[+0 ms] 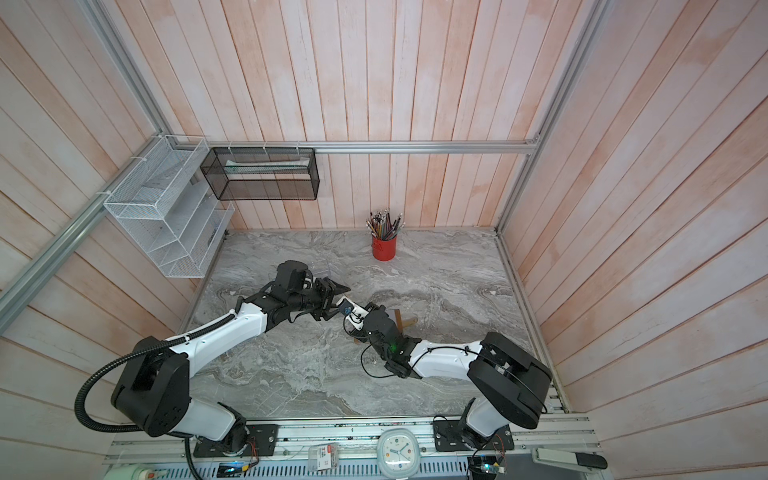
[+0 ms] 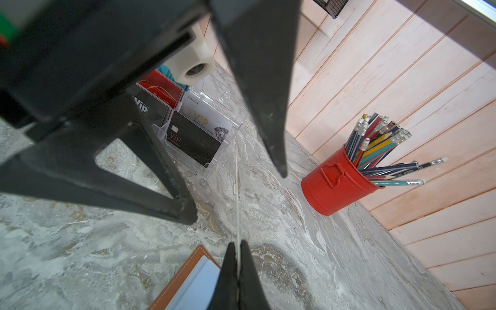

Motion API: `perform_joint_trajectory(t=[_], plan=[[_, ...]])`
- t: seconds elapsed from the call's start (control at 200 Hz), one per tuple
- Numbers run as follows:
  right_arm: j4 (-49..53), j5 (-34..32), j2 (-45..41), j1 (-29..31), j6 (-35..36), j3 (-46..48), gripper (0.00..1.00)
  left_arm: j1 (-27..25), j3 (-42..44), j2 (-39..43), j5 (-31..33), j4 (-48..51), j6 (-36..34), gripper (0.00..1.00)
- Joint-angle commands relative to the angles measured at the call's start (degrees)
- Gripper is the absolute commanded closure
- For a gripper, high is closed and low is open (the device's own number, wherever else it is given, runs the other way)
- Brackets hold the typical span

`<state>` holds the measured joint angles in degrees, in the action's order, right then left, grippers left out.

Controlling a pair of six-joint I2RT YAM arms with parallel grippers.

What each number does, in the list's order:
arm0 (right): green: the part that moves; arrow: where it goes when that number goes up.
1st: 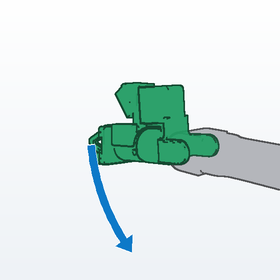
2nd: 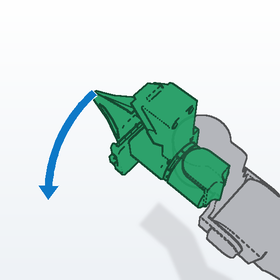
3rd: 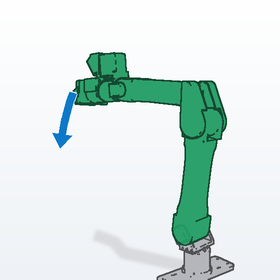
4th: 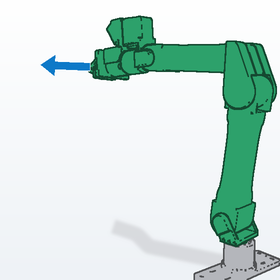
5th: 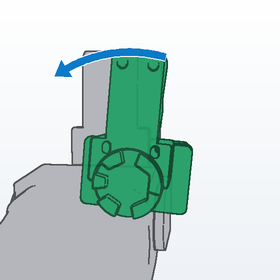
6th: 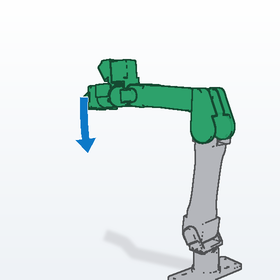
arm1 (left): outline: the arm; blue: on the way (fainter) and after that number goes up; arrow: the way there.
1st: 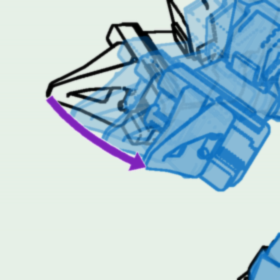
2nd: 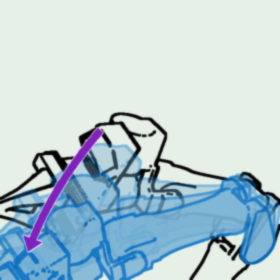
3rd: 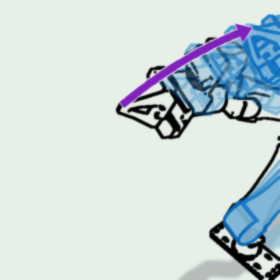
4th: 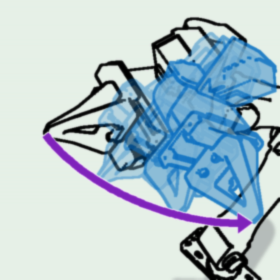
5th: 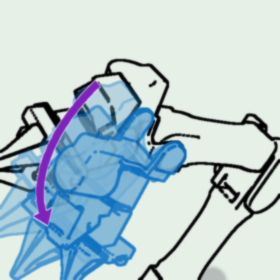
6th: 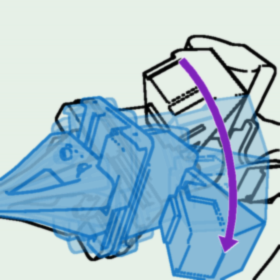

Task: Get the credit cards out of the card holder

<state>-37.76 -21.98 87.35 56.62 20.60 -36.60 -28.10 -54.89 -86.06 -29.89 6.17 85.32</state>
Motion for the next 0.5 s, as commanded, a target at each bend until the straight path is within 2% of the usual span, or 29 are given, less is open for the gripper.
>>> perform_joint_trajectory(t=[0.0,0.1,0.325,0.415,0.495], plan=[[-2.36,-2.26,0.79,0.67,1.32,0.18,1.0,0.37,-1.38,-0.86,-1.52,-0.73,-0.06,0.47],[-2.71,-3.07,1.05,0.98,1.73,0.3,1.0,0.66,-2.16,-1.43,-2.08,-0.16,-0.98,0.64],[-2.77,-3.75,1.85,1.38,2.27,0.07,1.0,1.03,-3.38,-2.17,-2.63,2.25,-2.94,0.65],[-2.97,-4.01,2.16,1.49,2.6,0.11,1.0,1.03,-3.68,-2.39,-2.95,2.83,-3.95,0.74],[-3.45,-4.39,2.29,1.56,2.61,0.09,1.0,1.09,-3.73,-2.87,-3.55,3.55,-4.66,0.75]])
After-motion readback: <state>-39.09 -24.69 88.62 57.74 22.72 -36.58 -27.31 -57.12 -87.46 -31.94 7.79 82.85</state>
